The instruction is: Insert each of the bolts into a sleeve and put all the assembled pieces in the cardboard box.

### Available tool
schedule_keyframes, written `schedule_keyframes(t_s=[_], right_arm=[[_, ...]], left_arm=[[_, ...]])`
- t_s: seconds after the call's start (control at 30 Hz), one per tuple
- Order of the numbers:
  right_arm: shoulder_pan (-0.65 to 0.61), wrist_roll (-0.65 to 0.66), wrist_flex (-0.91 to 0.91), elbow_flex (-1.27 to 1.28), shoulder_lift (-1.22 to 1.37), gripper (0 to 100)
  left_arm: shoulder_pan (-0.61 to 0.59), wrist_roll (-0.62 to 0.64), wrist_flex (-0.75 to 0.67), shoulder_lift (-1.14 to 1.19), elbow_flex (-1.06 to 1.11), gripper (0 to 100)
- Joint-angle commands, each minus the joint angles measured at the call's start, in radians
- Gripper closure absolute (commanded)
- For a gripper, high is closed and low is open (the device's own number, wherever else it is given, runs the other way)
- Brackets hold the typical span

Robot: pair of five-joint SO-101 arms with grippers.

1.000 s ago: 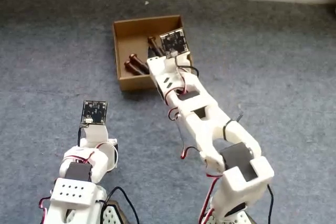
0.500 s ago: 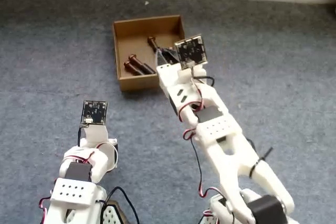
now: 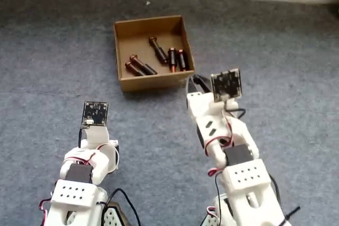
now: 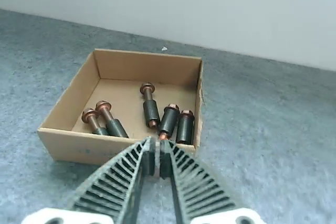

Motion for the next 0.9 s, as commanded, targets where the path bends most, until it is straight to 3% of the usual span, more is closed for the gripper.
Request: schedule_keyframes(t_s=[0.0, 0.33, 0.57, 0.87], right_arm=[[0.033, 0.005, 0.027, 0.084, -0.165, 99.3], [0.09, 0.005, 0.114, 0.424, -0.582, 99.3], [0.091, 0.005, 0.32, 0.538, -0.837, 99.3], [0.093, -0.135, 0.51, 0.542, -0.797, 99.3]], left_arm=[[-0.016, -0.009, -0.02, -0.01, -0.001, 99], [-0.016, -0.009, -0.02, -0.01, -0.001, 99], [-0.016, -0.009, -0.02, -0.01, -0.001, 99], [-0.016, -0.009, -0.02, -0.01, -0.001, 99]])
